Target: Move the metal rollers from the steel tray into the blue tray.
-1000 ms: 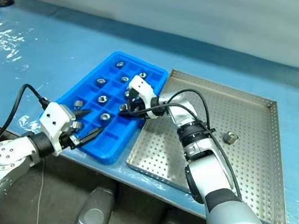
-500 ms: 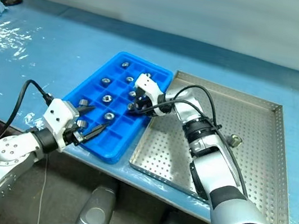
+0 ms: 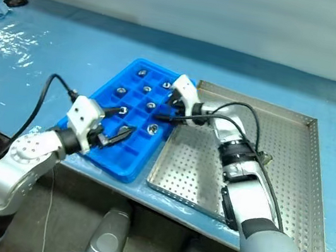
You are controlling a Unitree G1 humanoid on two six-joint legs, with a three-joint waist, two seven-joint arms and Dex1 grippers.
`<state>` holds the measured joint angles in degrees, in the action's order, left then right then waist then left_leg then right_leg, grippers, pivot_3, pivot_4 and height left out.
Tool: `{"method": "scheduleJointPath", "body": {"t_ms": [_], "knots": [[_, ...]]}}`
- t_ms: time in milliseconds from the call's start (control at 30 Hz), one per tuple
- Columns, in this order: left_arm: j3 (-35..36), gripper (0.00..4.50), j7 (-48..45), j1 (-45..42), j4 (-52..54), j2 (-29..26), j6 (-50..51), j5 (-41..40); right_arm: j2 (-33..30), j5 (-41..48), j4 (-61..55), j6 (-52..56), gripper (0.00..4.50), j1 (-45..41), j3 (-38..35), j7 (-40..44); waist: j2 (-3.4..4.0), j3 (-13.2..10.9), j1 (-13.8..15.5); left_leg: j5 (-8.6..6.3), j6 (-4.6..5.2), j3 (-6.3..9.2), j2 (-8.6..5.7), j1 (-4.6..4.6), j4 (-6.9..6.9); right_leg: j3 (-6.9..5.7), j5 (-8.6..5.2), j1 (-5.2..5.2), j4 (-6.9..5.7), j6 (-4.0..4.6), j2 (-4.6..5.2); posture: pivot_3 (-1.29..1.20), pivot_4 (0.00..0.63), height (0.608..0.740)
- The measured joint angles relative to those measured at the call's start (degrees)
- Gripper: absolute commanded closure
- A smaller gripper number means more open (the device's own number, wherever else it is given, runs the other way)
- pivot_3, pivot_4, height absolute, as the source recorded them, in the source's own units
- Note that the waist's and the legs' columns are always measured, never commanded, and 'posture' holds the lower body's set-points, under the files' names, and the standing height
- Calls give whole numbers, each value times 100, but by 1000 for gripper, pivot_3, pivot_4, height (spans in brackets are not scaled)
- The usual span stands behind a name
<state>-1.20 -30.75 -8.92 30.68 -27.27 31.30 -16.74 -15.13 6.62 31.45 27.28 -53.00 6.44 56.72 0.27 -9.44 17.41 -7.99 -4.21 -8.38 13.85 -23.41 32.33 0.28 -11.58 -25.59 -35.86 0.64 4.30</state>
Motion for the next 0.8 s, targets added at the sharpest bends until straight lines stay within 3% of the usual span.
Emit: {"method": "scheduleJointPath", "body": {"t_ms": [467,800], "knots": [[-685,1034,-737,-1312,-1644,358,-581,56,-950,441,-1850,1018,504,1532,-1227,-1447,-2,1,-874,13,-19,-8,-6,9,-5,-8,2,1,4,-1,-2,82,150,740],[-1073,1034,-1274,-1732,-2457,552,-912,207,-1292,502,-2231,1949,504,2060,-1685,-2380,-1,1,-1068,12,-17,-15,-9,32,-10,-7,1,21,12,0,-2,2,150,740]]}}
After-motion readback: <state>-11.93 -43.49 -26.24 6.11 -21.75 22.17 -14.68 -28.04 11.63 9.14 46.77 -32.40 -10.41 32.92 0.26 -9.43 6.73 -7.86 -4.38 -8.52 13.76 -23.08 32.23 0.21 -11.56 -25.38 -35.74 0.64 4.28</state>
